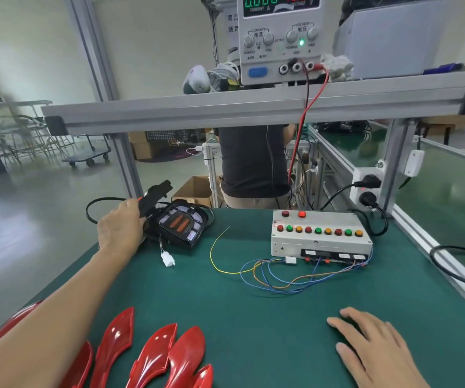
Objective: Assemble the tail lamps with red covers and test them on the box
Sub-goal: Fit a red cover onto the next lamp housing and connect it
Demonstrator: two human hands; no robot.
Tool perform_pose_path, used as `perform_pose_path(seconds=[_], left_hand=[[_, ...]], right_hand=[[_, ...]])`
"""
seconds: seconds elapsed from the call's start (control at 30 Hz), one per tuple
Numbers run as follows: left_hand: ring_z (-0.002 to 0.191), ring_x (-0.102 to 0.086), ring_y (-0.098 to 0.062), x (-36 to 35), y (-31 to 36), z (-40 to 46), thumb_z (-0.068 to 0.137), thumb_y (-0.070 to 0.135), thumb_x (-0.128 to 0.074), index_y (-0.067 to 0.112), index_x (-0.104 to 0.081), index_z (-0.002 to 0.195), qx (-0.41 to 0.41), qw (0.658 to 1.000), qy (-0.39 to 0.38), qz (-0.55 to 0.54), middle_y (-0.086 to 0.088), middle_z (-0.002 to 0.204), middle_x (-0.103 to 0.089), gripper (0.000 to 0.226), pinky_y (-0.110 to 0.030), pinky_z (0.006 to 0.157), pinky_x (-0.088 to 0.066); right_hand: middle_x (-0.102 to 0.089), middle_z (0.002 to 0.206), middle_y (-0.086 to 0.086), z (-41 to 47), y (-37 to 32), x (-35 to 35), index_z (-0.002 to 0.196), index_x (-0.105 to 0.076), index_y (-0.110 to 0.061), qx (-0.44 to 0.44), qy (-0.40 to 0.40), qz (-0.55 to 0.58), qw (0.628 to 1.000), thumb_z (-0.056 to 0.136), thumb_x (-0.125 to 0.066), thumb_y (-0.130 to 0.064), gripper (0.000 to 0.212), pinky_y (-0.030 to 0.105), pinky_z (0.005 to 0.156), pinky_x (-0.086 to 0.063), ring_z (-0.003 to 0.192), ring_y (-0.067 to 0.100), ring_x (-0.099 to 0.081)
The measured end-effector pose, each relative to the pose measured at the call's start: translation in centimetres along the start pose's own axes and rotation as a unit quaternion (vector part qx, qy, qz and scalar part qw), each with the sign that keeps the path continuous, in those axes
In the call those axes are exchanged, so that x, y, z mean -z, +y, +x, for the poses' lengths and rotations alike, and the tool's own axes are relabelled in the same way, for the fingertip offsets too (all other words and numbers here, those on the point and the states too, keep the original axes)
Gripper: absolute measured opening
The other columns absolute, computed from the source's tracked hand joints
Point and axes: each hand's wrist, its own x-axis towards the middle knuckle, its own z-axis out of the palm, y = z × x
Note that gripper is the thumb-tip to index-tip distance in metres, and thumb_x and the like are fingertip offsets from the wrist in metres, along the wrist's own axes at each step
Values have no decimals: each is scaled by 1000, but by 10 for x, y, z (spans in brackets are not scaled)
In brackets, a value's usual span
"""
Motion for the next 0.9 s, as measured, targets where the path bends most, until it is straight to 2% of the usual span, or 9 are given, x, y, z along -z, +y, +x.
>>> perform_pose_path(seconds=[0.1, 0.2, 0.27, 0.33, 0.47, 0.53, 0.63, 0.83, 0.9], left_hand=[[72, -57, -40, 19, 2, -3, 79, 10, -71, 0, -55, 94, -44, 994, 92, -43, -21, 82, -61, 24, -43, 57, -40], [84, -58, -39, 48, 18, -10, 76, 8, -73, 0, -56, 94, -114, 967, 211, -85, -21, 92, -63, 26, -49, 84, -42], [94, -58, -36, 68, 35, -24, 79, 9, -71, 0, -56, 92, -163, 944, 257, -126, -19, 103, -64, 22, -48, 95, -37], [95, -54, -33, 84, 56, -47, 82, 12, -66, 1, -54, 89, -219, 918, 283, -174, -18, 108, -63, 18, -46, 89, -40], [96, -54, -27, 99, 107, -106, 83, 14, -63, 10, -47, 86, -351, 863, 268, -245, -10, 107, -62, 17, -37, 79, -42], [96, -53, -25, 93, 131, -131, 81, 11, -64, 12, -46, 85, -407, 844, 243, -252, -5, 110, -56, 19, -34, 81, -42], [86, -56, -23, 82, 160, -159, 80, 7, -61, 14, -43, 84, -476, 818, 200, -253, -3, 108, -53, 19, -34, 72, -45], [87, -64, -19, 71, 189, -183, 91, 17, -49, 16, -53, 94, -581, 773, 89, -239, 0, 106, -68, 5, -29, 74, -50], [101, -62, -17, 72, 183, -179, 79, 32, -64, 18, -50, 112, -590, 777, -1, -217, 1, 122, -62, 38, -27, 83, -50]], right_hand=[[-73, 89, 0, -2, 3, -5, 96, -67, -32, 14, 22, -13, 1000, 100, -3, -50, 66, 52, 60, -55, 89, 14, -44], [-72, 93, -2, 0, 1, 1, 89, -77, -22, -9, -13, -25, 1000, 100, -4, -51, 79, 52, 63, -56, 92, 13, -45], [-62, 121, -8, 5, -3, 3, 120, -65, -25, -17, -67, -20, 997, 100, -15, -53, 61, 53, 91, -48, 114, 8, -43], [-35, 144, -17, 3, -2, 6, 141, -33, -37, -56, -122, 72, 988, 98, -34, -52, 46, 33, 115, -21, 135, 2, -27], [-53, 130, -29, 14, -18, 30, 129, -43, -47, -173, -111, 463, 862, 77, -52, -61, 54, 12, 100, -31, 119, -18, -44], [-64, 121, -22, 22, -24, 39, 130, -44, -48, -181, -107, 613, 761, 73, -53, -63, 60, 21, 100, -40, 115, -8, -56], [-69, 120, -2, 36, -28, 51, 134, -49, -33, -177, -98, 700, 685, 80, -52, -55, 58, 37, 94, -50, 110, 16, -65], [-76, 94, 7, 37, -15, 49, 115, -61, -10, -313, -28, 688, 654, 97, -50, -14, 21, 25, 54, -56, 69, 14, -71], [-77, 90, 5, 32, -4, 46, 109, -63, -12, -346, -21, 667, 659, 97, -49, -11, 18, 23, 52, -55, 66, 13, -71]])
